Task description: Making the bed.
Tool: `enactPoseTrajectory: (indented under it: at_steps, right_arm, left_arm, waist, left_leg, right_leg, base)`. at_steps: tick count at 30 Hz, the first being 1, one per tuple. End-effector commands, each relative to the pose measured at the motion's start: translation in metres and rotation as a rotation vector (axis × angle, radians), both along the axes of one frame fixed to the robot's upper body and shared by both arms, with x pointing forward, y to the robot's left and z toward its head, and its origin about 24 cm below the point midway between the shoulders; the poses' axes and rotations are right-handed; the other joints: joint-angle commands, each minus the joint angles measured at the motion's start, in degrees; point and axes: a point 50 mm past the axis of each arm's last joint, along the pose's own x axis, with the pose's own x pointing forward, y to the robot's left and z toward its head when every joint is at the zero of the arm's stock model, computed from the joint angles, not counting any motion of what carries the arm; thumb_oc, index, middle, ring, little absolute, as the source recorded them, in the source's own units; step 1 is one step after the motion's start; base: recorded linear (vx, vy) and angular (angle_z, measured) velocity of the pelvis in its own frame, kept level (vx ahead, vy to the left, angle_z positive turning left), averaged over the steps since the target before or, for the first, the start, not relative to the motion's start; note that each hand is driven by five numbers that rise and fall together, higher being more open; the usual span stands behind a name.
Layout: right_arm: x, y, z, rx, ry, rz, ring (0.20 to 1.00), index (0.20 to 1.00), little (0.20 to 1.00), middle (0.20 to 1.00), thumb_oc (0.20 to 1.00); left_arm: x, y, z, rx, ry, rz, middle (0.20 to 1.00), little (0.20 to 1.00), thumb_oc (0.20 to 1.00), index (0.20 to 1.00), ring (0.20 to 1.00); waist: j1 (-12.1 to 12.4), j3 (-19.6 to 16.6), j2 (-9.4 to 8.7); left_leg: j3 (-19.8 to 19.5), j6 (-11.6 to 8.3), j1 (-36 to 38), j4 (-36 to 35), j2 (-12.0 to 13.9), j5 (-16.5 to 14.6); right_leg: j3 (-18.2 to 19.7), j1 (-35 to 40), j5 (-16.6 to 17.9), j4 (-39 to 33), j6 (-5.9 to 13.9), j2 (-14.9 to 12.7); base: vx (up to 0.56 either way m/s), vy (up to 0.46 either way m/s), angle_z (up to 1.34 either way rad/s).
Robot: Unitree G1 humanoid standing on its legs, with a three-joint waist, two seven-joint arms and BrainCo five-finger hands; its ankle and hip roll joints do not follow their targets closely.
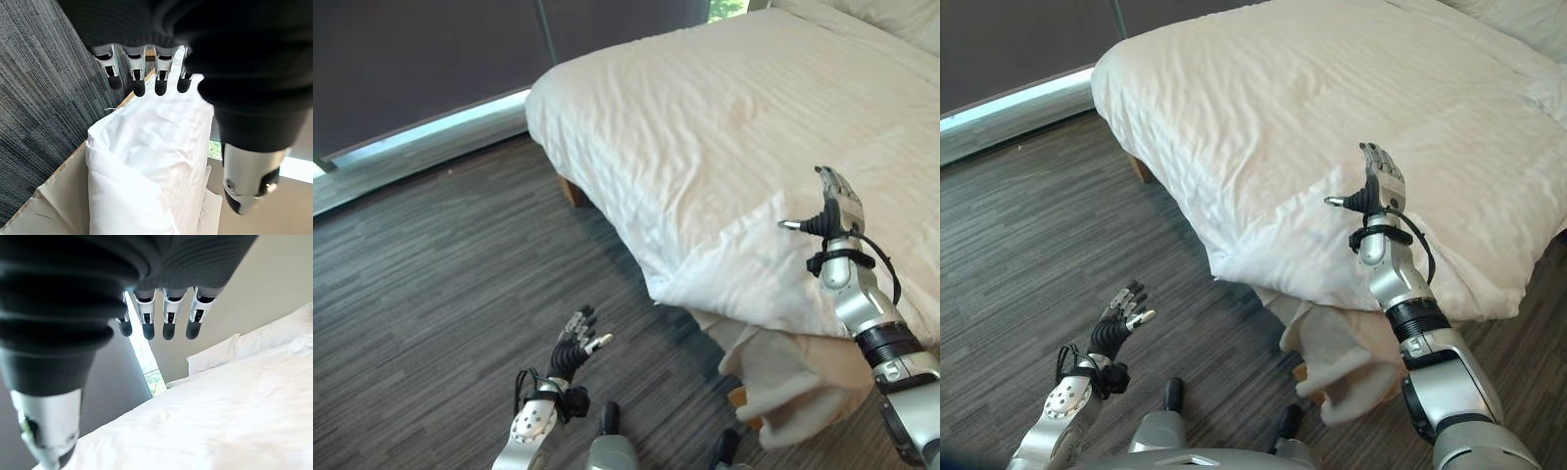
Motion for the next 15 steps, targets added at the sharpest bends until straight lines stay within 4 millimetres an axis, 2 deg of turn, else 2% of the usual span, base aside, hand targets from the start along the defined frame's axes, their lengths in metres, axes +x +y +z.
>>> enactPoseTrajectory:
  at_steps: [1, 6, 7, 8, 14, 15]
  right_arm:
    - [0.024, 0.000, 0.037, -0.016, -0.046, -0.016, 1.000, 1.000, 1.000, 1.000, 1.000]
    - [0.029, -0.008, 0.023, -0.004, 0.052, -0.067, 1.000, 1.000, 1.000, 1.000, 1.000]
    - [0.027, -0.021, 0.002, 0.033, 0.162, -0.142, 1.000, 1.000, 1.000, 1.000, 1.000]
    - [0.025, -0.026, -0.003, 0.051, 0.191, -0.168, 1.000, 1.000, 1.000, 1.000, 1.000]
    - [0.016, -0.044, -0.021, 0.123, 0.277, -0.256, 1.000, 1.000, 1.000, 1.000, 1.000]
    - [0.013, -0.047, -0.024, 0.140, 0.288, -0.265, 0.416, 0.416, 0.416, 0.416, 0.416]
  left_arm:
    - [0.019, -0.001, 0.023, -0.030, -0.127, -0.027, 1.000, 1.000, 1.000, 1.000, 1.000]
    - [0.022, -0.003, 0.026, -0.039, -0.140, -0.041, 1.000, 1.000, 1.000, 1.000, 1.000]
    - [0.025, -0.006, 0.028, -0.050, -0.147, -0.062, 1.000, 1.000, 1.000, 1.000, 1.000]
    - [0.026, -0.007, 0.028, -0.054, -0.147, -0.065, 1.000, 1.000, 1.000, 1.000, 1.000]
    - [0.025, -0.013, 0.024, -0.078, -0.130, -0.077, 1.000, 1.000, 1.000, 1.000, 1.000]
    - [0.024, -0.014, 0.020, -0.077, -0.115, -0.080, 1.000, 1.000, 1.000, 1.000, 1.000]
  waist:
    - [3.17, -0.26, -1.51]
    - [3.78, 0.53, -0.44]
    - [4.46, 1.21, 0.83]
    - [4.73, 1.29, 1.16]
    - [5.62, 1.73, 2.88]
    - [5.70, 1.86, 3.16]
  left_leg:
    - [1.57, -0.84, 0.57, 0.22, -1.21, -5.99]
    - [0.44, -1.61, -1.40, 0.22, -0.80, -4.91]
    - [-0.47, -2.31, -3.63, 0.22, -0.56, -4.04]
    - [-0.75, -2.52, -4.41, 0.22, -0.41, -3.68]
    - [-1.57, -3.03, -6.79, 0.22, 0.10, -2.74]
    - [-1.43, -3.02, -6.74, 0.22, 0.22, -2.64]
  right_leg:
    - [-3.86, 2.79, -3.28, 0.79, 1.34, -4.05]
    - [-4.51, 1.90, -3.85, 0.79, 0.85, -3.35]
    - [-5.48, 0.96, -4.47, 0.79, 0.69, -2.99]
    - [-5.95, 0.64, -4.66, 0.79, 0.68, -2.92]
    - [-6.83, -0.49, -5.68, 0.79, 0.74, -2.65]
    - [-6.69, -0.42, -5.79, 0.79, 0.78, -2.64]
  base:
    - [0.08, -0.046, 0.12]
    - [0.02, -0.032, 0.17]
    - [0.00, -0.053, 0.13]
    - [0.01, -0.055, 0.23]
    - [-0.02, -0.010, 0.18]
    - [0.00, 0.000, 0.00]
